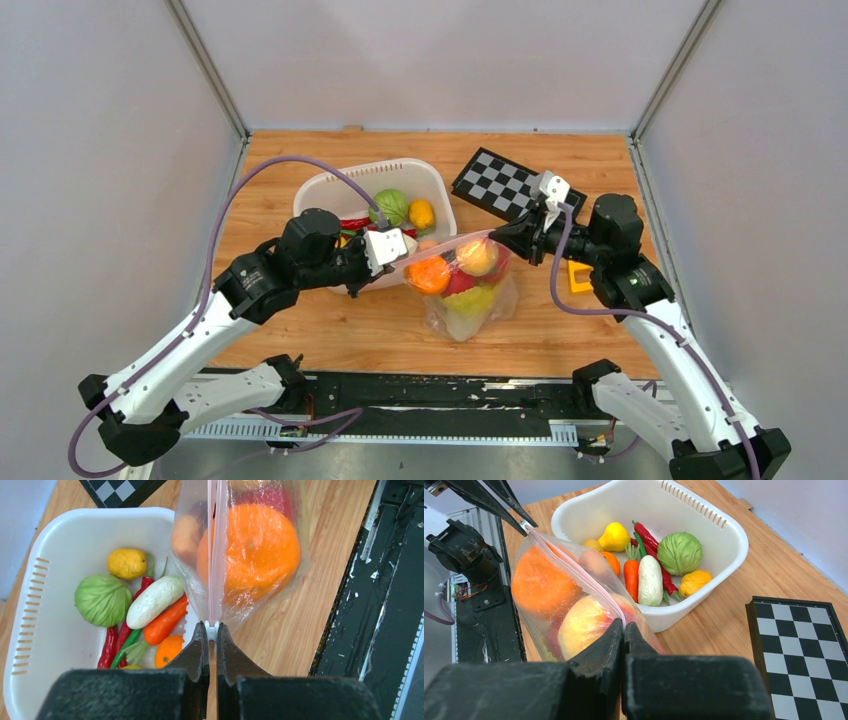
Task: Place the food in the zip-top bag and seal the zipper
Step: Zip the zipper food storage bag at the center of the board.
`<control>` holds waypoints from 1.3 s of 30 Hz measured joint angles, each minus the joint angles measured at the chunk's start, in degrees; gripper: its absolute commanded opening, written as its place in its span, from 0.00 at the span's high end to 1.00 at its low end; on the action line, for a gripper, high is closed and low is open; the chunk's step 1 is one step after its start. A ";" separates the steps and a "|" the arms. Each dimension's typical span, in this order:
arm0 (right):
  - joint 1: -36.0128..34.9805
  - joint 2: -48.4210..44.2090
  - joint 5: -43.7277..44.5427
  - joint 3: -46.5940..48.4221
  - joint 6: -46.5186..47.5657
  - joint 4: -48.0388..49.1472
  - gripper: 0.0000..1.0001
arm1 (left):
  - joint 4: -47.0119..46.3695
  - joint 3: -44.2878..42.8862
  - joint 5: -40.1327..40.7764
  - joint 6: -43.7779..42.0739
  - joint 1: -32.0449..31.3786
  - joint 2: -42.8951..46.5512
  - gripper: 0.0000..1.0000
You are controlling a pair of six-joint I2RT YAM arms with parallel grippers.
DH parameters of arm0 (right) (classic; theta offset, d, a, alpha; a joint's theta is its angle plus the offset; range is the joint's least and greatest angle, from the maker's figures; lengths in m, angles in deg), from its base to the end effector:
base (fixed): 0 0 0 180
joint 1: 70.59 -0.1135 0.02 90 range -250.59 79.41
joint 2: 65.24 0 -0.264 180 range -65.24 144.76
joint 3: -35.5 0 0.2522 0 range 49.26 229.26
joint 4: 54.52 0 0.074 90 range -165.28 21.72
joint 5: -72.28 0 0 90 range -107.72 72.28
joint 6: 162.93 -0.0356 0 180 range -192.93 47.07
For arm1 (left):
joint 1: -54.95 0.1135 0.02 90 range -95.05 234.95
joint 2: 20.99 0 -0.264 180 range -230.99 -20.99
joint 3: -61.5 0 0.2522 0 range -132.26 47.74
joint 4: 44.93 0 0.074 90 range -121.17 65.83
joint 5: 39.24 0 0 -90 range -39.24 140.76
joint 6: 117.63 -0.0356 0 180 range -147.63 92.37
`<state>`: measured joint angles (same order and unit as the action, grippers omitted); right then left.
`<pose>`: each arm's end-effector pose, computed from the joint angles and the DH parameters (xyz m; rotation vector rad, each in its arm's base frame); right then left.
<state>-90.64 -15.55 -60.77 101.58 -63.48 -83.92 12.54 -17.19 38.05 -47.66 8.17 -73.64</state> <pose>0.1688 0.0875 0.3635 -0.9615 1.5289 0.8034 0.1170 -0.1360 0.3774 1.2914 1.7150 -0.5101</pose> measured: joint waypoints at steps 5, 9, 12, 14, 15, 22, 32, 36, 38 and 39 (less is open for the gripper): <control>0.11 -0.66 0.24 -0.28 0.00 0.02 1.00 | 0.00 0.15 0.00 0.02 0.02 -0.07 1.00; 0.37 -1.31 0.46 -0.96 0.00 0.11 1.00 | -0.15 0.20 -0.04 0.31 0.02 -0.11 0.98; 0.44 -1.51 0.63 -0.96 0.00 0.13 1.00 | -1.36 1.01 -0.07 0.96 0.11 0.00 0.77; 0.66 -1.53 0.83 -0.98 -0.17 0.13 1.00 | -2.91 2.08 -0.24 2.08 0.24 0.15 0.68; 0.79 -1.60 1.25 -1.03 -0.24 0.24 1.00 | -3.34 2.51 -0.24 2.73 0.33 0.20 0.57; 1.66 -3.30 4.02 -1.81 -0.46 0.94 1.00 | -7.43 4.66 -0.70 6.19 0.66 0.48 0.31; 1.77 -2.93 17.22 -0.50 -0.48 -0.28 1.00 | -15.80 7.32 3.96 10.67 0.66 3.72 0.05; 1.88 0.00 18.47 3.54 1.25 -3.21 1.00 | -19.10 10.08 8.39 12.96 0.66 6.43 0.02; 1.92 0.63 16.55 4.57 1.99 -3.96 1.00 | -20.22 11.19 9.92 13.94 0.66 7.43 0.01; 2.01 0.46 15.26 4.59 2.23 -4.24 1.00 | -20.65 11.54 10.51 14.38 0.66 7.74 0.01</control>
<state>-88.63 -15.09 -45.52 106.17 -61.25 -88.16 -8.12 -5.65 48.56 -33.28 8.82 -65.90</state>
